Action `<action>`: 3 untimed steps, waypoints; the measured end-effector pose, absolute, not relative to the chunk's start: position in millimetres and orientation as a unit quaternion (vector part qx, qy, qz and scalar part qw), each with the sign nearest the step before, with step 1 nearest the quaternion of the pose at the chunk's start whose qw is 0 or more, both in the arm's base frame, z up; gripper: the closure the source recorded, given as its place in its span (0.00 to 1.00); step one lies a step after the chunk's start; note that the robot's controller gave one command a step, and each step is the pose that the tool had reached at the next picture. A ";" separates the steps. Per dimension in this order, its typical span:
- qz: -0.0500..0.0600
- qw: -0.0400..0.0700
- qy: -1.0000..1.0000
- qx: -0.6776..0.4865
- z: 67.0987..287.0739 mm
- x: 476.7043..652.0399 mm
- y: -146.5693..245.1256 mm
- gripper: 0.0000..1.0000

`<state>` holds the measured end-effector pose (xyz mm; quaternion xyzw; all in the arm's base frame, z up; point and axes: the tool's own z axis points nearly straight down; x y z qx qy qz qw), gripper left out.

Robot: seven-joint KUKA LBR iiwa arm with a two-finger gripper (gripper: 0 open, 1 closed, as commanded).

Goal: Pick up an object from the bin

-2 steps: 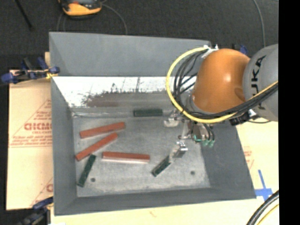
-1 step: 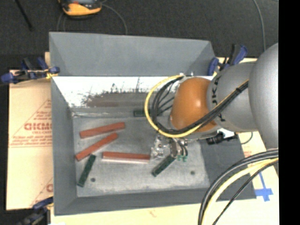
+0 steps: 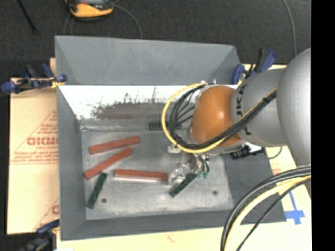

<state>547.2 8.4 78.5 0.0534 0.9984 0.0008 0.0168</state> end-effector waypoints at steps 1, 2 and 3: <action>0.001 0.016 0.998 0.053 78.4 546.7 8.5 0.00; -0.002 0.000 0.999 0.042 79.0 518.7 46.7 1.00; -0.002 0.000 0.999 0.042 79.0 518.7 46.7 1.00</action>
Offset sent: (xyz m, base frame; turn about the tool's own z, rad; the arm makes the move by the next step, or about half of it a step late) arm -0.0324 0.0417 -0.0085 -0.0212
